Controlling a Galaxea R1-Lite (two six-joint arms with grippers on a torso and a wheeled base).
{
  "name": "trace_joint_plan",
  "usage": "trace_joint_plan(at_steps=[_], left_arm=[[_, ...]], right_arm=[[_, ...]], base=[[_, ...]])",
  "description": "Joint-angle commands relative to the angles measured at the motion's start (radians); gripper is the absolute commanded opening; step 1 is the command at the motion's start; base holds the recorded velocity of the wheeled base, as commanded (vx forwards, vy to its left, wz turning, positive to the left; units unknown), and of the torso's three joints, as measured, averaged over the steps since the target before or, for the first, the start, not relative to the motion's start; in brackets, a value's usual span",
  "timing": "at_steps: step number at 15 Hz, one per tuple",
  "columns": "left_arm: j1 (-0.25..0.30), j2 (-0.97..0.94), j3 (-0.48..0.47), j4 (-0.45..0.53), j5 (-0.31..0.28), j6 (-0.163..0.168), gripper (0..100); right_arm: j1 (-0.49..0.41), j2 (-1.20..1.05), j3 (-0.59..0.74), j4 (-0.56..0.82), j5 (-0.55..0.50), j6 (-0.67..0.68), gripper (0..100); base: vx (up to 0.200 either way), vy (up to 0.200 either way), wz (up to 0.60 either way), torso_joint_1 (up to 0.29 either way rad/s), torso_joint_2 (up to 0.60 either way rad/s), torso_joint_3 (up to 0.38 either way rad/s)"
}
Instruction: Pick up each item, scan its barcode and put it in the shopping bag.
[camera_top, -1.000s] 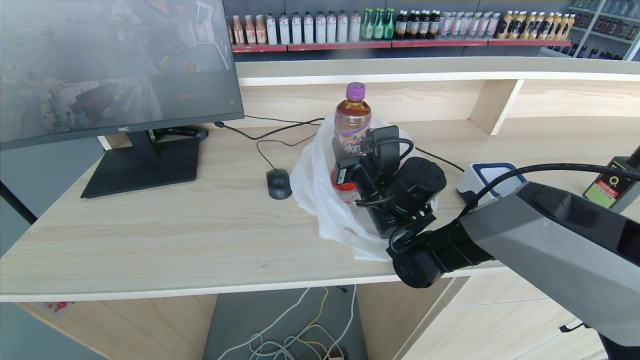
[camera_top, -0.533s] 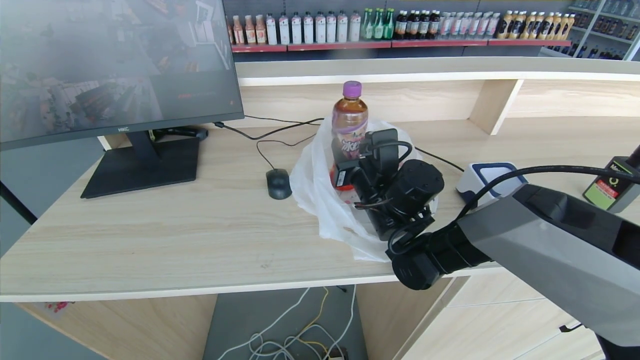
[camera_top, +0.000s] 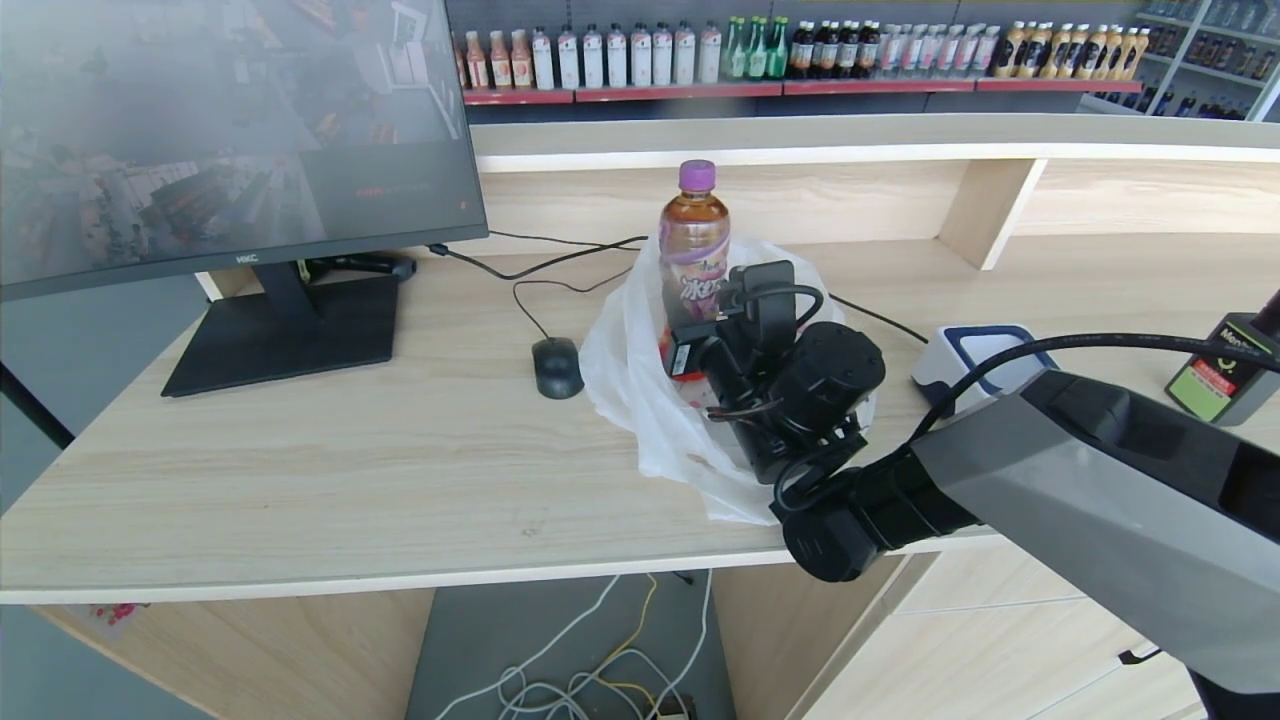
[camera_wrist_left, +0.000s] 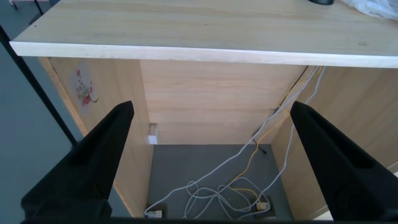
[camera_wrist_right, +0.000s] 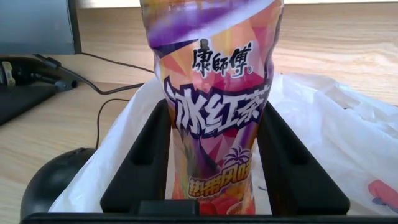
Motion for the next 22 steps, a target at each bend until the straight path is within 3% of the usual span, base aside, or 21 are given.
trace_joint_plan(at_steps=[1,7,8,16,22], left_arm=[[0.001,0.000,0.000,0.000,0.000,0.000,100],[0.001,0.000,0.000,0.000,0.000,0.000,100],[0.001,0.000,0.000,0.000,0.000,0.000,100],[0.001,0.000,0.000,0.000,0.000,0.000,100],[0.001,0.000,0.000,0.000,0.000,0.000,100]], right_arm=[[0.001,0.001,-0.002,0.000,0.002,0.002,0],[0.002,-0.002,-0.004,0.000,0.002,0.002,0],[0.005,-0.004,-0.004,0.000,0.002,0.001,100],[0.014,-0.061,0.036,0.000,0.002,0.004,100],[0.034,-0.223,0.240,0.005,0.003,0.004,100]], base=[[0.000,0.000,0.00,0.000,0.00,0.000],[0.000,0.000,0.00,0.000,0.00,0.000],[0.000,0.000,0.00,0.000,0.00,0.000],[0.000,0.000,0.00,0.000,0.00,0.000],[0.000,0.000,0.00,0.000,0.00,0.000]])
